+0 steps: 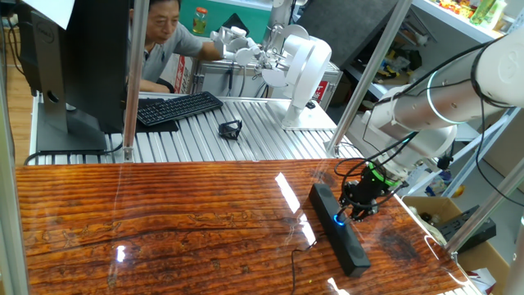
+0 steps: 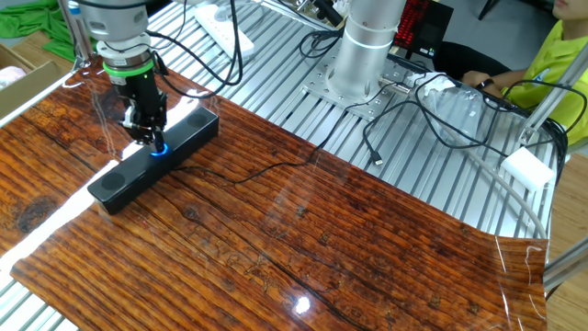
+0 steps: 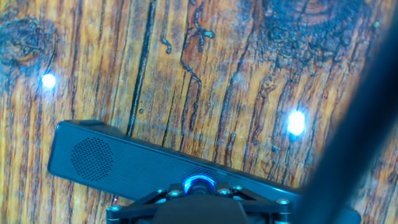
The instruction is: Turn the knob to decrease the volume of the speaker
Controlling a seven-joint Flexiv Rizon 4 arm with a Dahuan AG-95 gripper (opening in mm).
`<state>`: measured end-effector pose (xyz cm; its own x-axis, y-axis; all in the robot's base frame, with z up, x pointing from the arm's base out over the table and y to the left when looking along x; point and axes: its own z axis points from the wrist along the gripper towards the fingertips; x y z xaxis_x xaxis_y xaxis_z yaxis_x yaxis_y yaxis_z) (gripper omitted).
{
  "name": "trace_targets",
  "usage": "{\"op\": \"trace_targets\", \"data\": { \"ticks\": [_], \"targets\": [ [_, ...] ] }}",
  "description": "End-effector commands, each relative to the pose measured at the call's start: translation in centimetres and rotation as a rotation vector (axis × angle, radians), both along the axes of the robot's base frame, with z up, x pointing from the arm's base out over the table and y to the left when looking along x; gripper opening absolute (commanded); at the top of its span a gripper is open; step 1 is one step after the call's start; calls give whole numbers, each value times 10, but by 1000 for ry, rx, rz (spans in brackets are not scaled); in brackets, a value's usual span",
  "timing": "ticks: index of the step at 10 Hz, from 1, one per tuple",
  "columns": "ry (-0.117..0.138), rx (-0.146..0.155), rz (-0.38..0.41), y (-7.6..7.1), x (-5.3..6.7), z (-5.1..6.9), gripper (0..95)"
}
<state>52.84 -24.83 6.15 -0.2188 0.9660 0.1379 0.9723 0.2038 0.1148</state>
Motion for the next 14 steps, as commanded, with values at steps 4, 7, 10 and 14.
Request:
{"op": "trace_targets", "data": {
  "ticks": [4, 7, 10, 14],
  "targets": [
    [-6, -29, 59, 0, 0, 0, 0],
    [-14, -35, 110, 1, 0, 0, 0],
    [-26, -39, 175, 1, 0, 0, 0],
    [-39, -41, 246, 1, 0, 0, 0]
  ]
}}
